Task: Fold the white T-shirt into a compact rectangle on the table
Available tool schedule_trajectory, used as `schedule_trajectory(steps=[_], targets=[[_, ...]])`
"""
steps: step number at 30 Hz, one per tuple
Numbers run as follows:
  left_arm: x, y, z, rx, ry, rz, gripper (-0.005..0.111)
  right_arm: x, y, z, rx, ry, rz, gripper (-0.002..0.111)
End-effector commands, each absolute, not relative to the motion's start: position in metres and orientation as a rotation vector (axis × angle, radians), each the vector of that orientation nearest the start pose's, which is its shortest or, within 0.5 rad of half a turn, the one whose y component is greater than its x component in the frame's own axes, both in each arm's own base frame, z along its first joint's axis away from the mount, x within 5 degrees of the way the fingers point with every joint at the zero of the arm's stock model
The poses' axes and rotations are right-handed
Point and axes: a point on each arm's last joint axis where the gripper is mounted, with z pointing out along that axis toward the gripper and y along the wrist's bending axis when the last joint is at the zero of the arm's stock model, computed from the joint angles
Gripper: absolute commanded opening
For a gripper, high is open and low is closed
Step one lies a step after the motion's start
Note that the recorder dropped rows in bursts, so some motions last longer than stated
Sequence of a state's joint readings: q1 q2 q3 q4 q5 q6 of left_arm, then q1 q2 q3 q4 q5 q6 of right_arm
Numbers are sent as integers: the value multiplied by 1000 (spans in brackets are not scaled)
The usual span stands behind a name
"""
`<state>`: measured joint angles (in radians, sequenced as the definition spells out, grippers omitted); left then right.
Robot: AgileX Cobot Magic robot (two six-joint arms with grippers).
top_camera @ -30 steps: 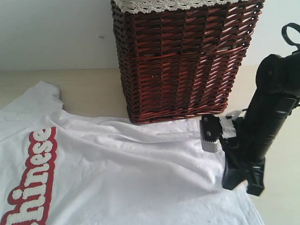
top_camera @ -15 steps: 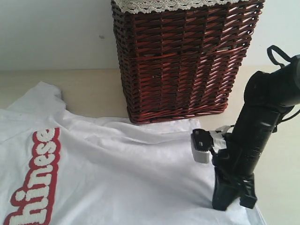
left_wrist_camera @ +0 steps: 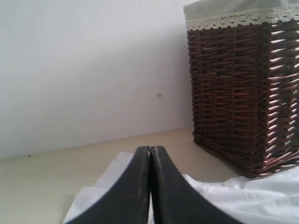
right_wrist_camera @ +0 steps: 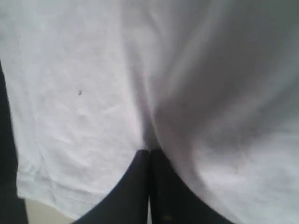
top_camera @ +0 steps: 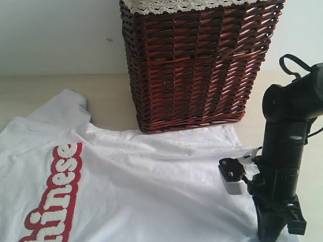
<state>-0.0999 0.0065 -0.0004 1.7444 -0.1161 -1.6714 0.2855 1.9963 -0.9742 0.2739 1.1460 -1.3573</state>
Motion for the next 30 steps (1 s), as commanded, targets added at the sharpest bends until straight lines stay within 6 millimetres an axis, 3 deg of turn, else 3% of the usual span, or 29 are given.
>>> schedule_trajectory(steps=[1, 5, 9, 11, 17, 25, 30], targets=[[54, -16, 211, 219, 1489, -113, 3, 265, 104, 139, -2121, 2393, 582, 0], [54, -16, 211, 219, 1489, -113, 3, 265, 109, 184, -2062, 2139, 470, 0], [54, -16, 211, 219, 1489, -113, 3, 280, 115, 192, -1849, 2092, 343, 0], [54, -16, 211, 219, 1489, -113, 3, 296, 117, 189, -1670, 2110, 244, 0], [54, -16, 211, 219, 1489, -113, 3, 356, 112, 195, -910, 2102, -14, 0], [54, -16, 211, 219, 1489, -113, 3, 410, 127, 201, -799, 2046, -4, 0], [54, -16, 211, 219, 1489, -113, 3, 430, 134, 204, -620, 2065, 98, 0]])
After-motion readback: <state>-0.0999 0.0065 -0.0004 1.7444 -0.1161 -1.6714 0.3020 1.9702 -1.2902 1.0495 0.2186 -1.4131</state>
